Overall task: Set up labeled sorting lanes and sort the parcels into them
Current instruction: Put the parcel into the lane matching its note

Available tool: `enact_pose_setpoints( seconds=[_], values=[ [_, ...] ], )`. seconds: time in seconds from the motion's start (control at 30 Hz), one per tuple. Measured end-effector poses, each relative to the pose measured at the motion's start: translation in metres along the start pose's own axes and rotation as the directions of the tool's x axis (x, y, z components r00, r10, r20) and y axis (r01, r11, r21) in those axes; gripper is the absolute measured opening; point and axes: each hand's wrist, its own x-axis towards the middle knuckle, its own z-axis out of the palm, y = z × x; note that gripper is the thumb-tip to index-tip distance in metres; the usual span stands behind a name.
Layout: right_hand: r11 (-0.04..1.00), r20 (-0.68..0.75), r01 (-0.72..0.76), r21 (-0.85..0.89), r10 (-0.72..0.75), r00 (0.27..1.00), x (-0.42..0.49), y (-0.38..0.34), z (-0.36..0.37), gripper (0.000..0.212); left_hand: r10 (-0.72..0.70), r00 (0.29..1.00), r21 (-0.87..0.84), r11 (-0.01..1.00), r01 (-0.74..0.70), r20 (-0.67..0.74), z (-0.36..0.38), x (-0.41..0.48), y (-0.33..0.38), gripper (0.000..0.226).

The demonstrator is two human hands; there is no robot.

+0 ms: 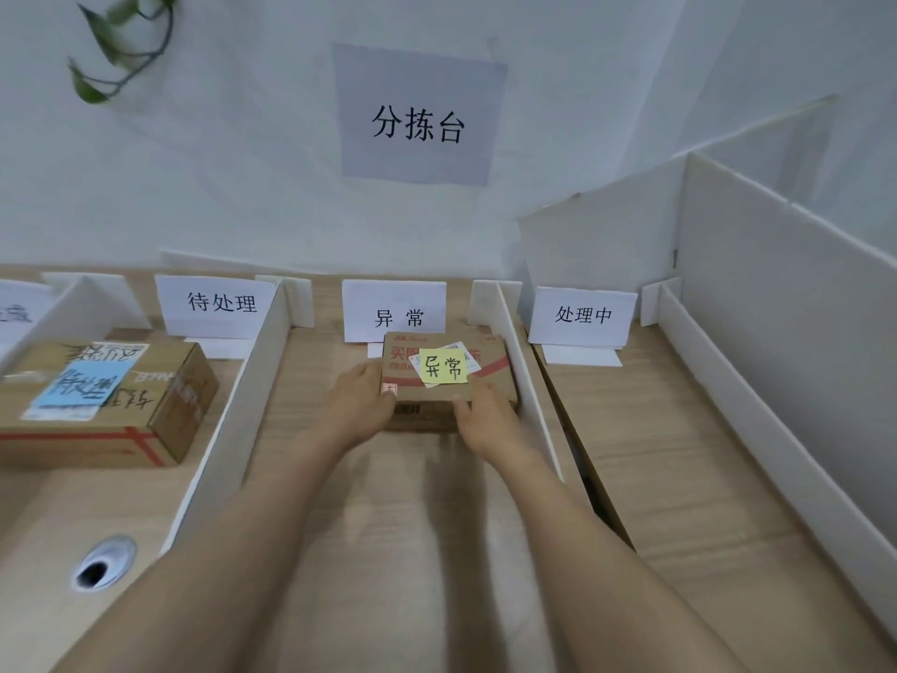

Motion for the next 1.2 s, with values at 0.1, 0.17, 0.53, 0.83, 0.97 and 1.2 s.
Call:
enact_pose_setpoints(
  seconds=[0.1,0.17,0.53,0.83,0.97,1.2],
  values=[
    [0.995,-0.038,0.001,0.096,0.003,0.999,-0.02,-0.025,-0.019,0.04,-0.052,0.997,-0.051,0.997,0.049,-0.05,-0.03,-0.024,0.006,0.053],
    [0.988,-0.074,0.012,0.156,-0.001,0.997,-0.037,-0.041,-0.034,0.04,-0.076,0.994,-0.081,0.994,0.07,-0.082,-0.049,-0.042,0.01,0.053],
    [0.919,-0.17,0.143,0.368,-0.085,0.982,-0.154,-0.094,-0.091,0.046,-0.021,0.956,-0.137,0.99,-0.02,-0.291,-0.143,-0.18,0.05,0.046],
    [0.848,-0.256,0.341,0.405,-0.253,0.933,-0.251,-0.122,-0.122,0.023,-0.018,0.905,-0.131,0.99,-0.042,-0.426,-0.191,-0.3,0.065,0.043],
    [0.814,-0.262,0.408,0.413,-0.323,0.909,-0.279,-0.144,-0.118,0.021,-0.025,0.871,-0.107,0.994,-0.032,-0.491,-0.213,-0.347,0.066,0.041],
    [0.757,-0.191,0.476,0.447,-0.439,0.878,-0.325,-0.19,-0.094,0.025,-0.119,0.812,-0.108,0.992,0.07,-0.571,-0.242,-0.424,0.044,0.04]
  ],
)
